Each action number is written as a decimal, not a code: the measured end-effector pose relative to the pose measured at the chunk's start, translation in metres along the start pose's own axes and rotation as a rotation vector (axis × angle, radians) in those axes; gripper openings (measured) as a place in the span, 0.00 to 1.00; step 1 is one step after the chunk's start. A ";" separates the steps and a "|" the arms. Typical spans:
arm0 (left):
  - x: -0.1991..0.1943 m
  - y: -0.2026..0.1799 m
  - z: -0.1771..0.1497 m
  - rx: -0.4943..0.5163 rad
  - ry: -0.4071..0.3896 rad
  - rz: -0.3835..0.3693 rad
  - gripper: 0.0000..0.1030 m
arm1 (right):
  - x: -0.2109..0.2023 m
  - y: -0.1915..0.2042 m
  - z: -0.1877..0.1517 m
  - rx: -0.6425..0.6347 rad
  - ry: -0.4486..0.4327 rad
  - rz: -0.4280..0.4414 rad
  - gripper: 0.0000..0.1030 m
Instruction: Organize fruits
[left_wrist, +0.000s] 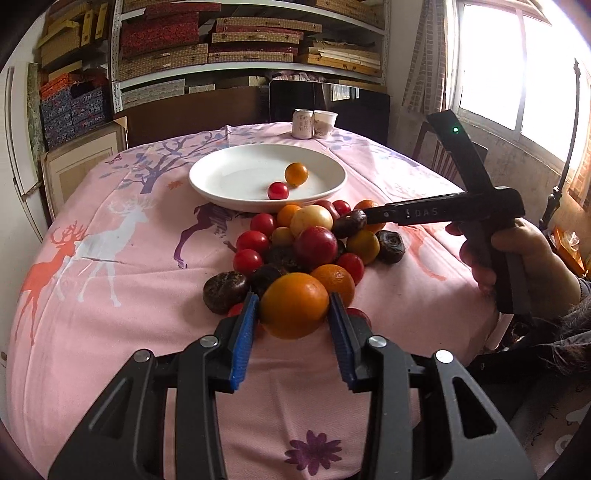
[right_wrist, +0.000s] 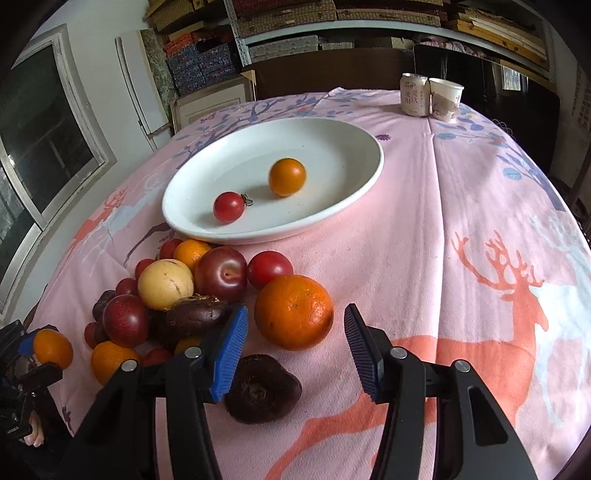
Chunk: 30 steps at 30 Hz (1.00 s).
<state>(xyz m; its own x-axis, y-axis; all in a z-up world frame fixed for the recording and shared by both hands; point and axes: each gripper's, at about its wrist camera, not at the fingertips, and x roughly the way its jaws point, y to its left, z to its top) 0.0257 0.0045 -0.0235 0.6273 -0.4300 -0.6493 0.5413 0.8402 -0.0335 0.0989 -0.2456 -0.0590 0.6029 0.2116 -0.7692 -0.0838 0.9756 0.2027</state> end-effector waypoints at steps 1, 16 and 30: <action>0.001 0.002 0.000 -0.008 0.003 0.003 0.36 | 0.002 -0.001 0.001 0.007 0.005 0.013 0.45; 0.058 0.041 0.096 -0.082 -0.023 -0.045 0.37 | -0.026 -0.011 0.059 0.069 -0.141 0.099 0.43; 0.153 0.066 0.134 -0.174 0.130 -0.045 0.66 | 0.011 -0.015 0.085 0.090 -0.108 0.092 0.54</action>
<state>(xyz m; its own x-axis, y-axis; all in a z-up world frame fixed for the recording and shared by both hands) 0.2322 -0.0501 -0.0236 0.5213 -0.4314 -0.7363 0.4550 0.8704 -0.1879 0.1739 -0.2625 -0.0185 0.6784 0.2877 -0.6760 -0.0742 0.9423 0.3265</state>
